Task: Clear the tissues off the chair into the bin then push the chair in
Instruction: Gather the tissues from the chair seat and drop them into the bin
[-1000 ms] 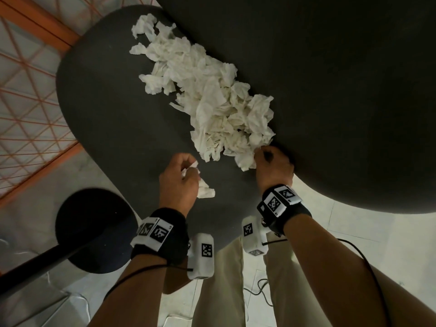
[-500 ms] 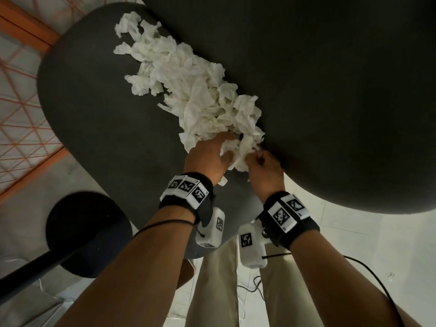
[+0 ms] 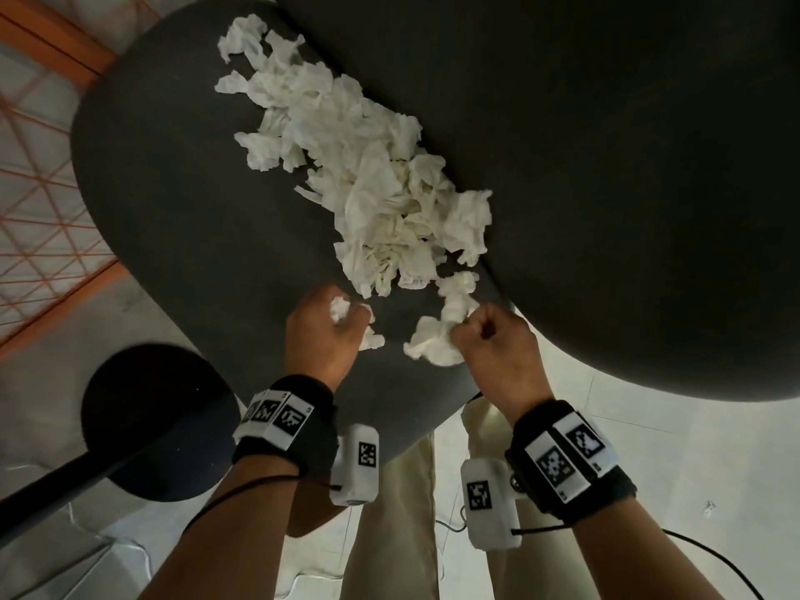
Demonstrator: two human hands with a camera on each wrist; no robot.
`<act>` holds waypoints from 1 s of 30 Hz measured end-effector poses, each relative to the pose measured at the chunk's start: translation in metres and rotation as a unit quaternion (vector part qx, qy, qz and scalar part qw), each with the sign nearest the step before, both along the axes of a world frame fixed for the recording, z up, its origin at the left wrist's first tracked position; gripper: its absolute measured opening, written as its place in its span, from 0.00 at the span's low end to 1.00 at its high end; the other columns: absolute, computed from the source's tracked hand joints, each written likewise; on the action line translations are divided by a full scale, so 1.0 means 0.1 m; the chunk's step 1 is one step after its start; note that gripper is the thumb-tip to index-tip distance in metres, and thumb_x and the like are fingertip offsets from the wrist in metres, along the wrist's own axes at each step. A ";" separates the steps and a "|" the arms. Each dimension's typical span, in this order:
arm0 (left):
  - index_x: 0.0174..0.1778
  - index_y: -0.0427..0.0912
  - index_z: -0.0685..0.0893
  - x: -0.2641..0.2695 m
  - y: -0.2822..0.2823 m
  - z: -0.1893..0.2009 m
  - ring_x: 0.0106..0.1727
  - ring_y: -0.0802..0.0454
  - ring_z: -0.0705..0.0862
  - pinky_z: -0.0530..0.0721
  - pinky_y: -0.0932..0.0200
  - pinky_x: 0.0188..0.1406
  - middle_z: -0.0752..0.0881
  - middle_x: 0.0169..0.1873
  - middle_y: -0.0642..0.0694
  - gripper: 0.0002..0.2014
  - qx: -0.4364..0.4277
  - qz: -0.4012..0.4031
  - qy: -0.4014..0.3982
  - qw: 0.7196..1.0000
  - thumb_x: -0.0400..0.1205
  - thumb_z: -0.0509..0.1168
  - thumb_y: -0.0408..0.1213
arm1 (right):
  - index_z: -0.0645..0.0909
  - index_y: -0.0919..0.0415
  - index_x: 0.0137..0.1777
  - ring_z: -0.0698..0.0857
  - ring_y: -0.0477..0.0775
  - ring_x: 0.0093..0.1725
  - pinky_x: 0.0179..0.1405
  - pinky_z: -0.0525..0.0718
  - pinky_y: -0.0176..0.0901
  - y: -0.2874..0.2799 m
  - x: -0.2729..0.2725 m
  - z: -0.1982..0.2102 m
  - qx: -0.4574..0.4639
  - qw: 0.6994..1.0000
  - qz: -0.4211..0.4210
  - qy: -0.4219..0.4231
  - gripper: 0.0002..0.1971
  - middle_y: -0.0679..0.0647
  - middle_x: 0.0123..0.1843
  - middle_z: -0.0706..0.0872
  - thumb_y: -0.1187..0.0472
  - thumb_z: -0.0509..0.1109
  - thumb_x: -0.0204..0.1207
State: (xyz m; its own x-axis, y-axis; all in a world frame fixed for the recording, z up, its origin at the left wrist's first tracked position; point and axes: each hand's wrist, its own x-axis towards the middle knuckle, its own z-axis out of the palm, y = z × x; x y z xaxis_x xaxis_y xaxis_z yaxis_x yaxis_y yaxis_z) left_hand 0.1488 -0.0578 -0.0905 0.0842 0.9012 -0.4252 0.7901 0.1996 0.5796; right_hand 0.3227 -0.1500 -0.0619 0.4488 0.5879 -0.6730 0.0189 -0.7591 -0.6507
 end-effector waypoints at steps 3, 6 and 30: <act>0.40 0.37 0.83 -0.09 -0.03 0.01 0.41 0.47 0.83 0.79 0.57 0.43 0.85 0.41 0.43 0.03 -0.042 0.009 0.010 0.999 0.74 0.71 0.29 | 0.66 0.54 0.30 0.68 0.47 0.28 0.32 0.72 0.41 0.05 -0.04 -0.03 0.003 1.000 0.006 0.006 0.14 0.49 0.28 0.69 0.67 0.66 0.72; 0.44 0.42 0.83 -0.12 -0.06 0.04 0.45 0.52 0.85 0.79 0.64 0.44 0.89 0.45 0.48 0.10 -0.072 0.029 -0.018 0.997 0.76 0.63 0.22 | 0.74 0.52 0.34 0.76 0.53 0.35 0.40 0.77 0.50 0.10 -0.10 -0.08 -0.012 0.996 -0.048 0.080 0.05 0.50 0.32 0.77 0.58 0.62 0.70; 0.48 0.54 0.78 -0.89 -0.41 0.18 0.41 0.56 0.86 0.85 0.66 0.30 0.83 0.45 0.51 0.15 -0.234 0.115 -0.139 0.955 0.78 0.67 0.26 | 0.76 0.47 0.33 0.75 0.45 0.27 0.34 0.81 0.45 0.28 -0.67 -0.14 -0.012 0.994 -0.022 0.109 0.13 0.45 0.27 0.77 0.67 0.65 0.72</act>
State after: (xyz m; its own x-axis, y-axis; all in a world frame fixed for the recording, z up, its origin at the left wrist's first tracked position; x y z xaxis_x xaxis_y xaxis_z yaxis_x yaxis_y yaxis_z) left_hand 0.0599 -0.0987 -0.0729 0.0756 0.6262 -0.7760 0.5232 0.6376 0.5655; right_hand 0.2553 -0.1221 -0.0755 0.3151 0.5535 -0.7709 -0.1547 -0.7715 -0.6172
